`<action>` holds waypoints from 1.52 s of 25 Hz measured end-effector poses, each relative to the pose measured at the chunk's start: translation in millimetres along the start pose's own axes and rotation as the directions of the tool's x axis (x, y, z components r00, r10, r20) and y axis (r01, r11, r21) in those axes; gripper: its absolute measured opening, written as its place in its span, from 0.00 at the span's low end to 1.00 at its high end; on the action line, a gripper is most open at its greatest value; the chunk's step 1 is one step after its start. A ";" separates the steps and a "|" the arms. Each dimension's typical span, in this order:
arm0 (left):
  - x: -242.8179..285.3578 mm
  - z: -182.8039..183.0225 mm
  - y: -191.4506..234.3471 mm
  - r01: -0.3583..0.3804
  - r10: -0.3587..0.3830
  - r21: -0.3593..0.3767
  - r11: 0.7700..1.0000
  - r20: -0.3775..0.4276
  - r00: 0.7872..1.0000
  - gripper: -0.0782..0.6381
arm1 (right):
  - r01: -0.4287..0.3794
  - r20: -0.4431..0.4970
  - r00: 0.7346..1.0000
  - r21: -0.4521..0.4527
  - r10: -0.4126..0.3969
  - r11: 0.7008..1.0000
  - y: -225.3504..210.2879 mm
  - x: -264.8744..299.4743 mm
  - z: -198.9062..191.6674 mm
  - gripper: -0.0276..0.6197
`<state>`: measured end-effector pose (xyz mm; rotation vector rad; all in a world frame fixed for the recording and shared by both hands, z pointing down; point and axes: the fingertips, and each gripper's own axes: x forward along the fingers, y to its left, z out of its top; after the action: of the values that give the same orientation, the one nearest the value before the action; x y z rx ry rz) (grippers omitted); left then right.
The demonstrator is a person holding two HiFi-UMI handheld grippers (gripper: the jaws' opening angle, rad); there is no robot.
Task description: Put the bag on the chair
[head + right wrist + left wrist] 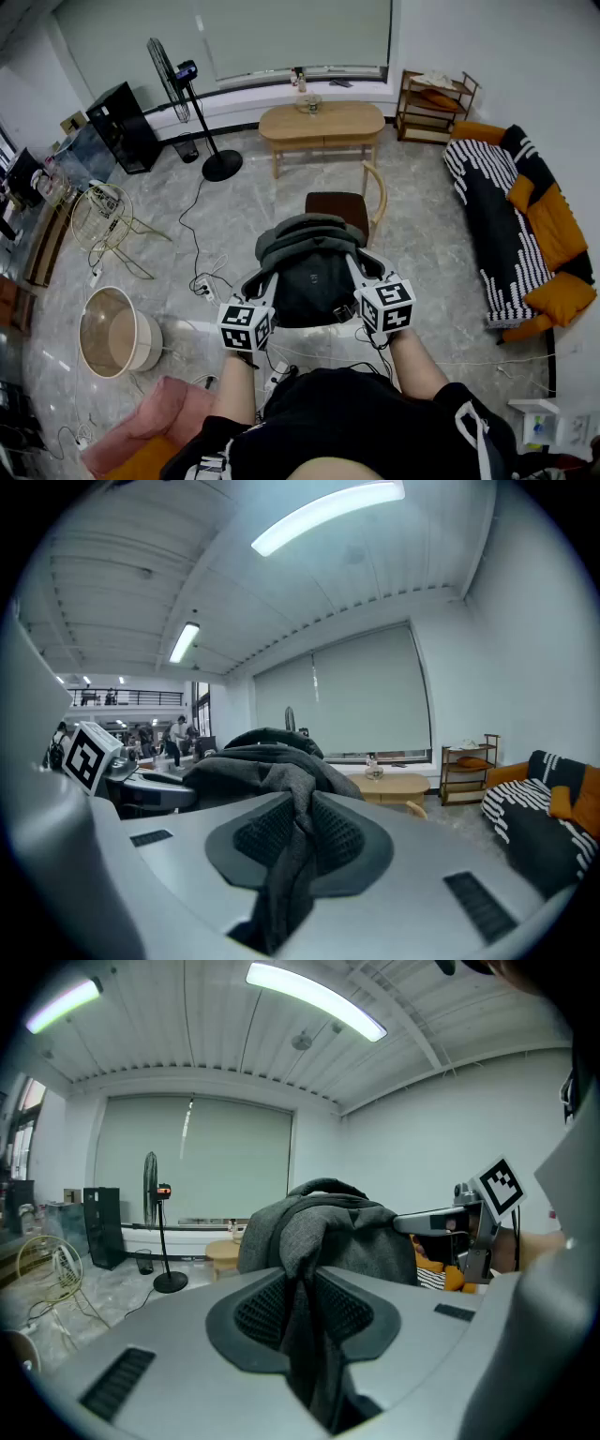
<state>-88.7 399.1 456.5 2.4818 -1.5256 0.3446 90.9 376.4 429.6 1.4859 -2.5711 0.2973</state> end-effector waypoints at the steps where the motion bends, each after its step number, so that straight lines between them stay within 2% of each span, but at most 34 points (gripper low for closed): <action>1: -0.6 1.9 -0.2 0.000 0.000 0.001 1.000 0.003 1.000 0.24 | 0.007 0.005 1.000 0.002 -0.007 1.000 0.8 -1.7 1.5 0.16; 9: -13.5 13.0 1.2 0.007 -0.008 0.023 1.000 0.038 0.999 0.24 | 0.059 0.044 0.997 0.017 -0.060 0.998 11.7 -13.3 10.9 0.16; 17: -29.3 17.3 30.8 0.072 -0.075 0.056 0.996 0.052 0.996 0.24 | 0.114 0.081 0.990 0.021 -0.115 0.993 42.4 -0.9 18.9 0.16; 21: -19.5 14.6 10.2 0.108 -0.114 0.097 0.989 0.057 0.992 0.24 | 0.157 0.111 0.981 0.043 -0.161 0.987 22.6 -13.2 11.5 0.16; 22: -21.0 15.2 15.7 0.116 -0.123 0.102 0.988 0.061 0.991 0.24 | 0.165 0.116 0.979 0.048 -0.170 0.985 26.9 -10.5 12.2 0.16; 25: -42.9 17.9 76.3 0.135 -0.142 0.099 0.986 0.071 0.987 0.24 | 0.188 0.117 0.974 0.047 -0.193 0.981 80.8 21.7 21.8 0.15; 27: -49.5 17.1 98.1 0.139 -0.146 0.096 0.986 0.071 0.987 0.24 | 0.194 0.109 0.974 0.042 -0.198 0.980 99.8 33.7 23.9 0.15; 32: -39.7 14.9 119.1 0.128 -0.134 0.076 0.989 0.080 0.988 0.24 | 0.186 0.110 0.976 0.027 -0.188 0.982 102.3 57.8 25.7 0.15; 38: -9.1 15.6 159.7 0.093 -0.098 0.058 0.994 0.087 0.991 0.24 | 0.169 0.120 0.979 0.001 -0.167 0.986 97.4 112.3 29.7 0.14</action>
<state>-234.2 331.4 447.5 2.6341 -1.4413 0.2651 -50.4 322.5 418.0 1.7551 -2.5091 0.1790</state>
